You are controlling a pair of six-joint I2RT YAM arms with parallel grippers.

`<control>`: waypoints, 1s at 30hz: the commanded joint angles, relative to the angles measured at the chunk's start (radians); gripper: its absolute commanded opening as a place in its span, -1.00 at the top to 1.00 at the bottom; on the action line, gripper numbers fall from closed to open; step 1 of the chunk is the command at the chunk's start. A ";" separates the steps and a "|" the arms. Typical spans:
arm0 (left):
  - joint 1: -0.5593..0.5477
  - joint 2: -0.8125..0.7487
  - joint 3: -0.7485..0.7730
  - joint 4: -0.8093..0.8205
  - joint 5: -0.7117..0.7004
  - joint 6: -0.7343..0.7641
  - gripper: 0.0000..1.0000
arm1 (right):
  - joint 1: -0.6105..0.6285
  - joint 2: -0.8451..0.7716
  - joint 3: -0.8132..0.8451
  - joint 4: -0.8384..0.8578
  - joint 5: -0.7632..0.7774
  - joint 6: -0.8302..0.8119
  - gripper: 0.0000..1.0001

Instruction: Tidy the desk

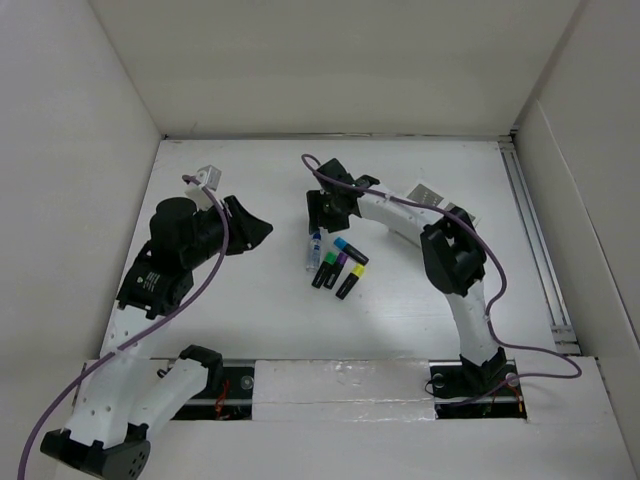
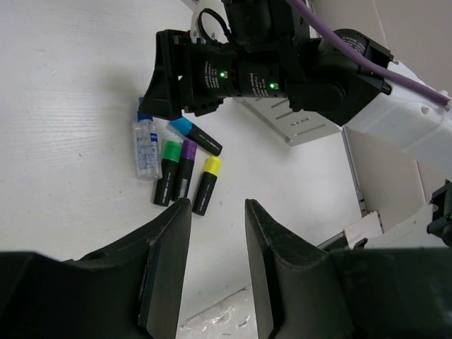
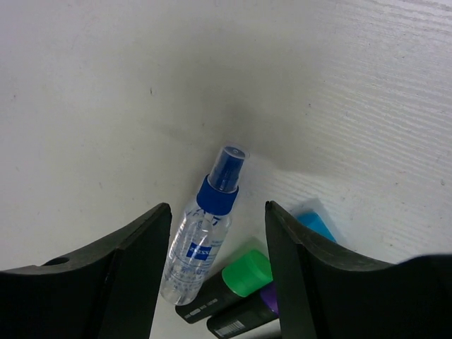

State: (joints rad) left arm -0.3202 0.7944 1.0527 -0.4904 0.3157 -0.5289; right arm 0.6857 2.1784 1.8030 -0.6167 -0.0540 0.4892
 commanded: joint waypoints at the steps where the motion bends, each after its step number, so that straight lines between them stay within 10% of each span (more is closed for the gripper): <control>1: -0.017 -0.004 -0.011 0.044 0.022 -0.005 0.34 | -0.003 0.015 0.056 0.029 0.014 0.052 -0.21; 25: -0.048 0.011 0.029 0.042 -0.075 0.053 0.31 | 0.026 0.109 0.090 -0.055 0.062 0.166 0.05; 30: -0.048 0.011 0.026 0.041 -0.082 0.055 0.31 | 0.026 0.109 0.079 -0.031 -0.021 0.196 0.44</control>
State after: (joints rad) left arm -0.3649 0.8104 1.0473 -0.4843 0.2512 -0.4931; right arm 0.7025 2.2848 1.8709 -0.6662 -0.0261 0.6548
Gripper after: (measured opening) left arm 0.342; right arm 0.319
